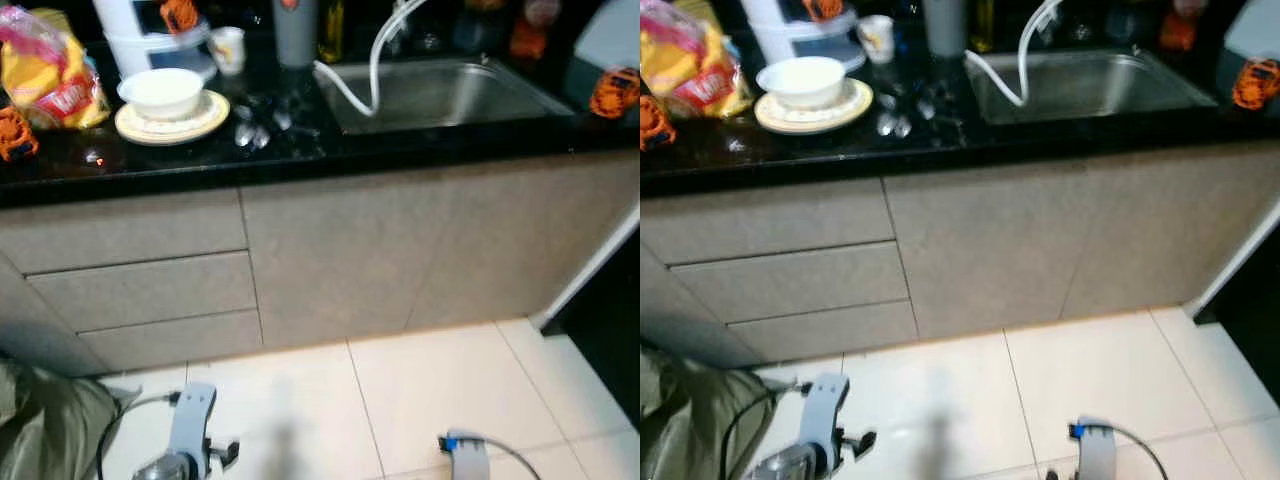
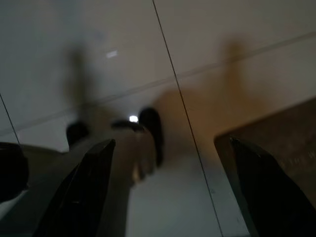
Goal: Kitchen organization
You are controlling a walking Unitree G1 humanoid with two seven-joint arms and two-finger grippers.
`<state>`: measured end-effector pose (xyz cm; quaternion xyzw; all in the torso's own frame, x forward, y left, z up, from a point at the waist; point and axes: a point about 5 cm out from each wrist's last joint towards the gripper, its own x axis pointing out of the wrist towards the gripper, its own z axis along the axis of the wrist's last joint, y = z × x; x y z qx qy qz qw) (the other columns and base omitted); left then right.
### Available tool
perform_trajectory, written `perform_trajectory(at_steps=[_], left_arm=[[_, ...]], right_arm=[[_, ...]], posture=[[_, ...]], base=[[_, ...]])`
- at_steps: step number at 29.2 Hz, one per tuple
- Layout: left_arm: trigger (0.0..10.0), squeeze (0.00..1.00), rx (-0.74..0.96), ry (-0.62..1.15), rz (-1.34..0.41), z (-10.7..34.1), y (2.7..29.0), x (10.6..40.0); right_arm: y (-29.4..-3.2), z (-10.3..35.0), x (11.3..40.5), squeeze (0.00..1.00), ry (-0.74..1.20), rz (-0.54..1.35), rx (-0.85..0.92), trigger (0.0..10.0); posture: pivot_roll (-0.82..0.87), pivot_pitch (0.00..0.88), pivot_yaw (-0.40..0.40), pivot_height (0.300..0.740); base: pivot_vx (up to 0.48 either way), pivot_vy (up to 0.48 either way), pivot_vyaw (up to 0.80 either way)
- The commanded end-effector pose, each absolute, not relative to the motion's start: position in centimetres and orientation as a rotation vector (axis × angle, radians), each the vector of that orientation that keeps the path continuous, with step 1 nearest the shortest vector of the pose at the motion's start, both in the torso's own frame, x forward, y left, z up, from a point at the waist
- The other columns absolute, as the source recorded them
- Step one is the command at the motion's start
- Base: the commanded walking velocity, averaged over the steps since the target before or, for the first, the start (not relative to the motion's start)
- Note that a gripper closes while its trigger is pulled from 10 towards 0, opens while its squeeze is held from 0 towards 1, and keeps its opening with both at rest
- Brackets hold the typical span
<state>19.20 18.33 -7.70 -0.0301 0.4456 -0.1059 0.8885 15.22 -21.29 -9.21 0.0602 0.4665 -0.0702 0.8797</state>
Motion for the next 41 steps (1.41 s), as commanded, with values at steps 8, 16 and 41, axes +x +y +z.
perform_trajectory(at_steps=[8, 16, 41], left_arm=[[10.0, 0.0, -0.064, 0.968, -0.213, -8.2, 18.6, 18.1], [10.0, 0.0, -0.062, 0.976, -0.209, -8.4, 18.6, 17.8], [10.0, 0.0, -0.123, 0.969, -0.138, -8.2, 17.8, 18.6]], right_arm=[[-20.5, -9.7, 14.4, 0.0, 1.001, -0.137, 0.153, 10.0], [-20.4, -9.7, 14.5, 0.0, 1.003, -0.143, 0.149, 10.0], [-20.5, -9.6, 14.7, 0.0, 0.998, -0.142, 0.14, 10.0]], posture=[[-0.01, 0.064, 0.034, 0.74], [-0.01, 0.064, 0.032, 0.74], [-0.02, 0.043, 0.015, 0.74]], base=[[0.346, 0.0, 0.55], [0.345, 0.0, 0.0], [0.107, -0.079, 0.0]])
